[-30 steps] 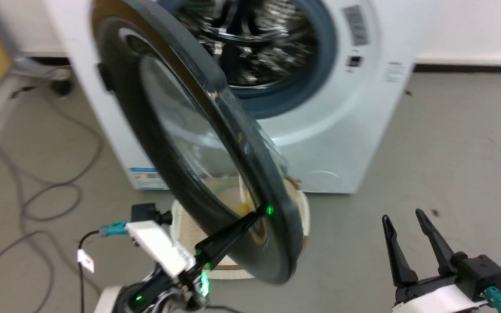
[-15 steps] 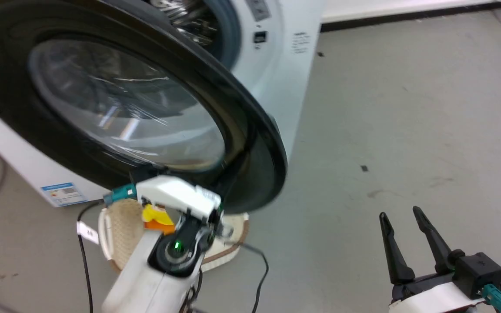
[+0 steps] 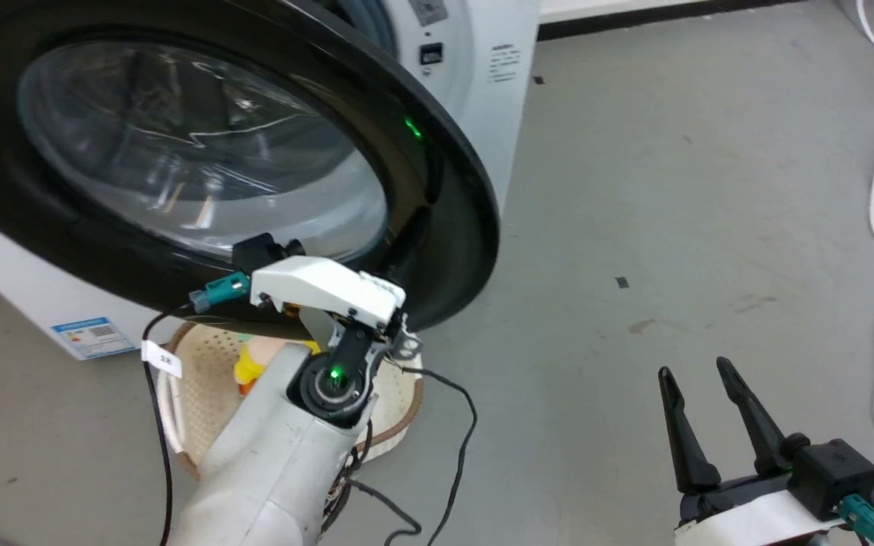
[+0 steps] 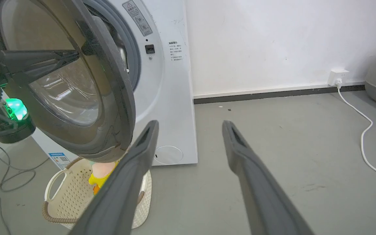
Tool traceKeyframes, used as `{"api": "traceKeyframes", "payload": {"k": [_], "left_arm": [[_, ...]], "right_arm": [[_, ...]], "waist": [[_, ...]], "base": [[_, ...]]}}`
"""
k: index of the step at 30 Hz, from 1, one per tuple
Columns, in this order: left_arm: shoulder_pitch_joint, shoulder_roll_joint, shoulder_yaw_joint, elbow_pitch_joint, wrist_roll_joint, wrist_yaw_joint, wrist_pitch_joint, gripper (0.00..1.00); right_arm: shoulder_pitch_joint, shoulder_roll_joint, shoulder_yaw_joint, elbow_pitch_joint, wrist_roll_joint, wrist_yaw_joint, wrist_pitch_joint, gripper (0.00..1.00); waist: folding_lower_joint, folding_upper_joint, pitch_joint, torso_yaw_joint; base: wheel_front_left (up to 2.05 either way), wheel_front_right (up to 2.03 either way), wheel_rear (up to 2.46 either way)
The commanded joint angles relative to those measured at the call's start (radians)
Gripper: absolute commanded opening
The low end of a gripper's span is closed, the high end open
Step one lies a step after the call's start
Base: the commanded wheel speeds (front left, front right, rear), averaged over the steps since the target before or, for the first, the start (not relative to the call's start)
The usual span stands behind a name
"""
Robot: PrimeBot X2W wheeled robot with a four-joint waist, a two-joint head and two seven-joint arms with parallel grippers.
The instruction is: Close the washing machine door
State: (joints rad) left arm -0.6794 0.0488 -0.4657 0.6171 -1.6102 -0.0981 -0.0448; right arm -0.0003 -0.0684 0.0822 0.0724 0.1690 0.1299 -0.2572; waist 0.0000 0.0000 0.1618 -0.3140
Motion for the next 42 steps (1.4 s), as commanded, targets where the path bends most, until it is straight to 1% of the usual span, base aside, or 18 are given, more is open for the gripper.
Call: {"api": "traceKeyframes", "payload": {"k": [1, 6, 8, 12, 13, 15, 17, 19, 21, 22, 24, 28, 32, 33, 34, 35, 39, 42], "left_arm": [[-0.002, 0.002, -0.007, 0.005, 0.008, -0.009, 0.002, 0.00], [0.056, 0.050, -0.084, -0.024, 0.115, -0.029, -0.024, 0.00], [0.090, 0.092, -0.132, -0.061, 0.191, -0.031, -0.055, 0.00], [0.158, 0.206, -0.225, -0.135, 0.383, -0.032, -0.152, 0.00], [0.174, 0.233, -0.234, -0.151, 0.426, -0.025, -0.173, 0.00], [0.201, 0.283, -0.239, -0.190, 0.522, 0.007, -0.202, 0.00], [0.231, 0.324, -0.222, -0.242, 0.614, 0.052, -0.213, 0.00], [0.263, 0.352, -0.165, -0.317, 0.716, 0.106, -0.216, 0.00], [0.313, 0.364, -0.090, -0.403, 0.825, 0.163, -0.216, 0.00], [0.345, 0.361, -0.047, -0.445, 0.867, 0.188, -0.216, 0.00], [0.415, 0.346, 0.030, -0.520, 0.937, 0.222, -0.217, 0.00], [0.551, 0.317, 0.128, -0.612, 1.060, 0.253, -0.217, 0.00], [0.652, 0.293, 0.164, -0.640, 1.170, 0.260, -0.217, 0.00], [0.670, 0.286, 0.167, -0.641, 1.196, 0.259, -0.217, 0.09], [0.684, 0.274, 0.173, -0.644, 1.216, 0.261, -0.217, 0.45], [0.697, 0.258, 0.182, -0.651, 1.230, 0.262, -0.217, 1.00], [0.740, 0.209, 0.208, -0.662, 1.267, 0.247, -0.217, 1.00], [0.761, 0.197, 0.218, -0.650, 1.292, 0.226, -0.217, 1.00]], "right_arm": [[-0.010, 0.005, -0.004, -0.005, 0.011, 0.001, -0.004, 1.00], [0.003, 0.006, -0.020, -0.009, 0.011, 0.001, -0.004, 1.00], [0.011, 0.005, -0.024, -0.010, 0.009, 0.001, -0.004, 1.00], [0.027, -0.004, -0.024, -0.012, 0.011, 0.001, -0.004, 1.00], [0.031, -0.006, -0.024, -0.013, 0.012, 0.001, -0.004, 1.00], [0.038, -0.013, -0.025, -0.014, 0.014, 0.001, -0.004, 1.00], [0.045, -0.016, -0.027, -0.018, 0.014, 0.001, -0.004, 1.00], [0.053, -0.019, -0.029, -0.023, 0.012, 0.001, -0.005, 1.00], [0.058, -0.022, -0.028, -0.029, 0.011, 0.001, -0.005, 1.00], [0.060, -0.023, -0.029, -0.032, 0.010, 0.001, -0.005, 1.00], [0.063, -0.024, -0.026, -0.037, 0.007, 0.001, -0.005, 1.00], [0.068, -0.024, -0.020, -0.037, 0.004, 0.001, -0.005, 1.00], [0.069, -0.024, -0.020, -0.036, 0.002, 0.001, -0.005, 1.00], [0.071, -0.023, -0.021, -0.035, 0.002, 0.001, -0.005, 1.00], [0.073, -0.022, -0.023, -0.034, 0.001, 0.001, -0.005, 1.00], [0.075, -0.021, -0.024, -0.032, 0.001, 0.001, -0.005, 1.00], [0.083, -0.018, -0.025, -0.027, 0.000, 0.001, -0.005, 1.00], [0.085, -0.016, -0.022, -0.017, 0.000, 0.001, -0.005, 1.00]], "waist": [[0.0000, 0.0000, -0.010, 0.017], [0.0000, 0.0000, -0.047, 0.078], [0.0000, 0.0000, -0.067, 0.106], [0.0000, 0.0000, -0.107, 0.162], [0.0000, 0.0000, -0.116, 0.175], [0.0000, 0.0000, -0.133, 0.205], [0.0000, 0.0000, -0.146, 0.233], [0.0000, 0.0000, -0.157, 0.261], [0.0000, 0.0000, -0.164, 0.286], [0.0000, 0.0000, -0.166, 0.297], [0.0000, 0.0000, -0.172, 0.315], [0.0000, 0.0000, -0.180, 0.338], [0.0000, 0.0000, -0.183, 0.348], [0.0000, 0.0000, -0.183, 0.350], [0.0000, 0.0000, -0.183, 0.352], [0.0000, 0.0000, -0.182, 0.354], [0.0000, 0.0000, -0.180, 0.359], [0.0000, 0.0000, -0.179, 0.358]], "base": [[0.00, 0.00, 0.00], [0.00, 0.00, 0.00], [0.00, 0.00, 0.00], [0.00, 0.00, 0.00], [0.00, 0.00, 0.00], [0.00, 0.00, 0.00], [0.00, 0.00, 0.00], [0.00, 0.00, 0.00], [0.00, 0.00, 0.00], [0.00, 0.00, 0.00], [0.00, 0.00, 0.00], [0.00, 0.00, 0.00], [0.00, 0.00, 0.00], [0.00, 0.00, 0.00], [0.00, 0.00, 0.00], [0.00, 0.00, 0.00], [0.00, 0.00, 0.00], [0.00, 0.00, 0.00]]}}
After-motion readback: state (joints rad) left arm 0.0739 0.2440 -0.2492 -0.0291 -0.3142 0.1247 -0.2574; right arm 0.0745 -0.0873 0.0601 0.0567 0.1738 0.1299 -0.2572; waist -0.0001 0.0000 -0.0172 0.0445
